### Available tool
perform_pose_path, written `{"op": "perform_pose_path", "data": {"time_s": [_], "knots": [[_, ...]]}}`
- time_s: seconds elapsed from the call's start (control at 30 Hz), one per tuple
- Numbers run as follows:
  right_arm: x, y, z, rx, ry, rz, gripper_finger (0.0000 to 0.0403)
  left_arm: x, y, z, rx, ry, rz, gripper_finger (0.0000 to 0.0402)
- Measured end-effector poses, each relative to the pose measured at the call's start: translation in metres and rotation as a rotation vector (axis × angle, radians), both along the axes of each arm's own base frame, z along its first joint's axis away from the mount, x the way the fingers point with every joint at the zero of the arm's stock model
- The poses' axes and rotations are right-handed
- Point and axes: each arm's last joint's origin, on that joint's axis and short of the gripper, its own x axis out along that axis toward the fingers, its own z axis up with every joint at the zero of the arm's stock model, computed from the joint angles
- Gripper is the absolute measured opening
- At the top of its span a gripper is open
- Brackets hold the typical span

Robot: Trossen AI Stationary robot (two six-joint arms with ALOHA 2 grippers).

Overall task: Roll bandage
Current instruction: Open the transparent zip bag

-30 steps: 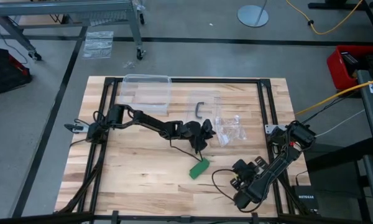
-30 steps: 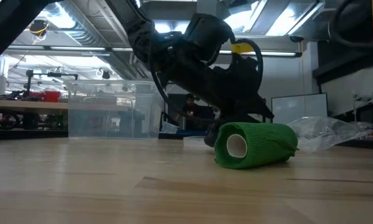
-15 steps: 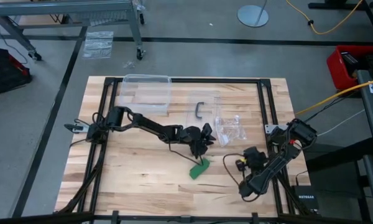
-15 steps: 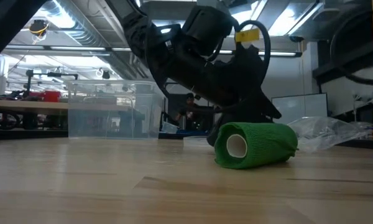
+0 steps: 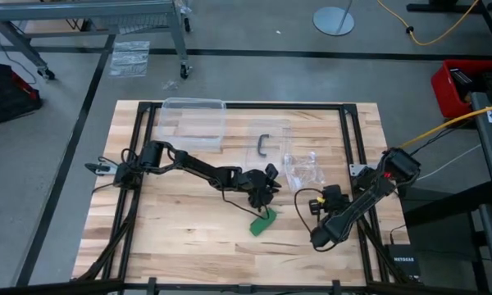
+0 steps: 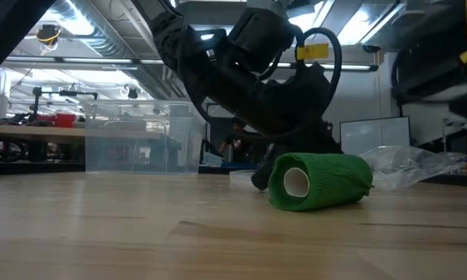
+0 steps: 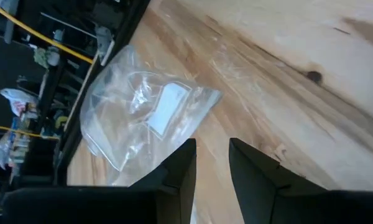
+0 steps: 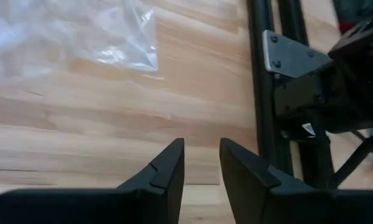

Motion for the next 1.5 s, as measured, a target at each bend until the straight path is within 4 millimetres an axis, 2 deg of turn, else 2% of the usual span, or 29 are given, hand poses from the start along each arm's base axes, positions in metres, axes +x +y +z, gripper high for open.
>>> {"op": "perform_pose_path", "data": {"time_s": [0.23, 0.4, 0.53, 0.63, 0.77, 0.9, 1.1, 1.33, 1.5], "knots": [[-0.015, -0.016, 0.042, 0.034, -0.068, -0.005, 0.0106, -0.003, 0.000, -0.004, -0.061, 0.053, 0.044, 0.0088], [-0.035, -0.034, 0.065, 0.172, -0.192, -0.014, 0.0106, -0.004, 0.000, -0.004, -0.063, 0.060, 0.047, 0.0088], [-0.051, -0.052, 0.070, 0.290, -0.269, -0.063, 0.0106, -0.004, 0.000, -0.004, -0.065, 0.060, 0.047, 0.0088], [-0.054, -0.065, 0.064, 0.348, -0.347, -0.115, 0.0106, -0.004, 0.000, -0.004, -0.075, 0.060, 0.054, 0.0088], [-0.050, -0.080, 0.060, 0.316, -0.423, -0.191, 0.0106, -0.004, 0.000, -0.004, -0.077, 0.060, 0.055, 0.0088], [-0.044, -0.091, 0.064, 0.302, -0.448, -0.139, 0.0106, -0.004, 0.000, -0.005, -0.078, 0.062, 0.056, 0.0088], [-0.035, -0.105, 0.063, 0.292, -0.460, -0.181, 0.0106, -0.004, 0.001, -0.005, -0.077, 0.063, 0.056, 0.0088], [-0.014, -0.122, 0.063, 0.386, -0.520, -0.110, 0.0106, -0.004, 0.001, -0.006, -0.081, 0.069, 0.059, 0.0088], [-0.009, -0.139, 0.064, 0.320, -0.507, -0.063, 0.0106, -0.005, 0.001, -0.007, -0.094, 0.075, 0.069, 0.0088]]}}
